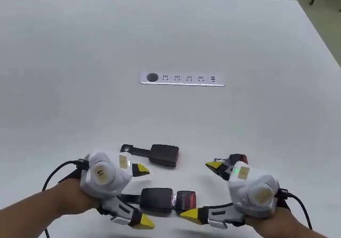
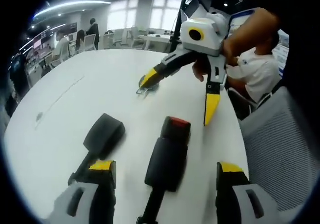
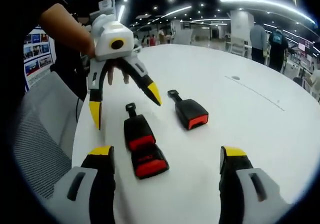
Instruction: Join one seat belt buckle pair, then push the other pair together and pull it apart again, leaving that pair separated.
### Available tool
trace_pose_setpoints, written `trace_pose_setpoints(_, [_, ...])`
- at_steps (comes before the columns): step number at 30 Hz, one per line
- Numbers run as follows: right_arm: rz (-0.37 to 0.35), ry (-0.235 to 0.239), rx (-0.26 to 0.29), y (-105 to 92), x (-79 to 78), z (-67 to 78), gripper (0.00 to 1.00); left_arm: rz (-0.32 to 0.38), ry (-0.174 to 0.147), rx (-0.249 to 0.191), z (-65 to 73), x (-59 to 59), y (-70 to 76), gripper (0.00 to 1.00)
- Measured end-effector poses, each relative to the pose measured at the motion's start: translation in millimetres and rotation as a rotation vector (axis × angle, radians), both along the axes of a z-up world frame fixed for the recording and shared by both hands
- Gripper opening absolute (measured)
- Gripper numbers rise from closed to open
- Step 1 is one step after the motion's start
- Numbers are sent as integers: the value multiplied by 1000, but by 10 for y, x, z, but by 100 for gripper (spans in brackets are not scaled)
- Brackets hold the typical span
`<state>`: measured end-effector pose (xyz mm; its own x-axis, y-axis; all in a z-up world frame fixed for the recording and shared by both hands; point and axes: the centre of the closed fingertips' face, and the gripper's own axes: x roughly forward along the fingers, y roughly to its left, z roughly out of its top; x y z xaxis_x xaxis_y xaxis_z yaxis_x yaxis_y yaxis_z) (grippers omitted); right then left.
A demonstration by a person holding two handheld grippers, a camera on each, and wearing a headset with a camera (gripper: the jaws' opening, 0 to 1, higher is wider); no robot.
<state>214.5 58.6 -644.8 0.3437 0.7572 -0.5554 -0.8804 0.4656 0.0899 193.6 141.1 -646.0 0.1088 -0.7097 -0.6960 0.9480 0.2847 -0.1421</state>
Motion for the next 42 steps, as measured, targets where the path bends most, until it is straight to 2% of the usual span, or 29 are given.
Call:
trace_pose_setpoints(2, [-3, -15, 2, -32, 20, 103, 91, 18, -17, -20, 67, 40, -9, 92])
trace_pose_setpoints(3, [-3, -35, 7, -50, 35, 192, 91, 27, -19, -17, 85, 60, -1, 94])
trace_pose_setpoints(6, [-13, -44, 17, -99, 65, 341, 94, 40, -46, -7, 195, 146, 28, 94])
trace_pose_setpoints(7, [-19, -46, 16, -125, 104, 319, 96, 44, -62, -9, 228, 181, 31, 94])
trace_pose_setpoints(8, [-23, -54, 21, -155, 134, 346, 97, 52, -81, -12, 330, 224, 25, 95])
trace_pose_setpoints(11, [-30, -69, 22, -223, 199, 432, 100, 60, -102, -16, 442, 324, 32, 96])
trace_pose_setpoints(12, [-30, -70, 20, -247, 217, 442, 100, 62, -107, -16, 417, 361, 47, 96])
trace_pose_setpoints(15, [-33, -82, 17, -341, 298, 460, 100, 65, -138, -21, 535, 492, 35, 96])
trace_pose_setpoints(18, [-39, -78, -3, -465, 407, 456, 100, 68, -164, -14, 558, 662, 84, 96])
trace_pose_setpoints(21, [-37, -76, -19, -582, 499, 432, 100, 78, -162, -19, 589, 792, 84, 95])
trace_pose_setpoints(23, [-39, -74, -28, -659, 565, 405, 100, 73, -166, -14, 577, 871, 73, 94])
trace_pose_setpoints(24, [-39, -72, -33, -691, 591, 388, 100, 69, -165, -11, 546, 942, 124, 94])
trace_pose_setpoints(29, [-21, -53, -65, -841, 713, 239, 99, 35, -159, 0, 415, 1088, 92, 92])
trace_pose_setpoints(34, [18, -18, -87, -903, 749, 99, 93, -17, -139, 19, 284, 1098, -51, 89])
trace_pose_setpoints(38, [48, 15, -104, -989, 769, -64, 88, -62, -117, 35, 97, 1093, -124, 86])
trace_pose_setpoints(40, [61, 30, -115, -1026, 770, -143, 86, -92, -95, 55, 12, 1074, -167, 84])
trace_pose_setpoints(42, [75, 55, -128, -1064, 753, -213, 83, -126, -96, 69, -94, 1073, -196, 82])
